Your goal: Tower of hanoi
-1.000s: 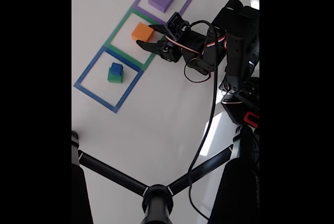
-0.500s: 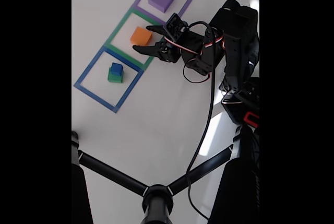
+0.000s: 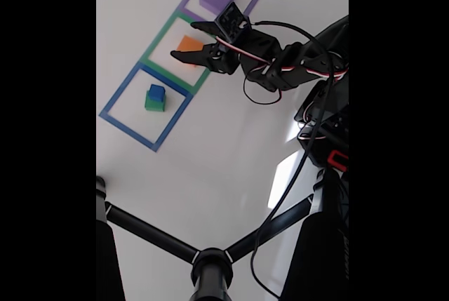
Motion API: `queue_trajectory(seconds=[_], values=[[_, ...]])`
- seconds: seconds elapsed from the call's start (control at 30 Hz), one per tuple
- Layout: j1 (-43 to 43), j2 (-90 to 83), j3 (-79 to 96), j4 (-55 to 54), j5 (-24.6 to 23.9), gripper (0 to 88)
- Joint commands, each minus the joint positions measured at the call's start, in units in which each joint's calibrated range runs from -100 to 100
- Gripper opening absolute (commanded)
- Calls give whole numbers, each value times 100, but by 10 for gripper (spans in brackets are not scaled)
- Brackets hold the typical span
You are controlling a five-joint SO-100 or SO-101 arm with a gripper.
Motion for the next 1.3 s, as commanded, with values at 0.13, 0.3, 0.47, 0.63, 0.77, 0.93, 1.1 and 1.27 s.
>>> queue_trajectory(seconds=[0.13,0.3,0.47,0.63,0.77,0.93,1.1,1.27], values=[[-140,-2867,-73,2953,59,103],[-322,-3933,-455,4718,59,38],[-514,-4506,-1755,7050,59,12],[-850,-4757,-3155,8880,59,11],[-1099,-4813,-3927,9819,59,11],[-1243,-4934,-4209,10256,59,11],[-1252,-4983,-4264,10451,59,12],[-1386,-5007,-4237,10540,59,16]])
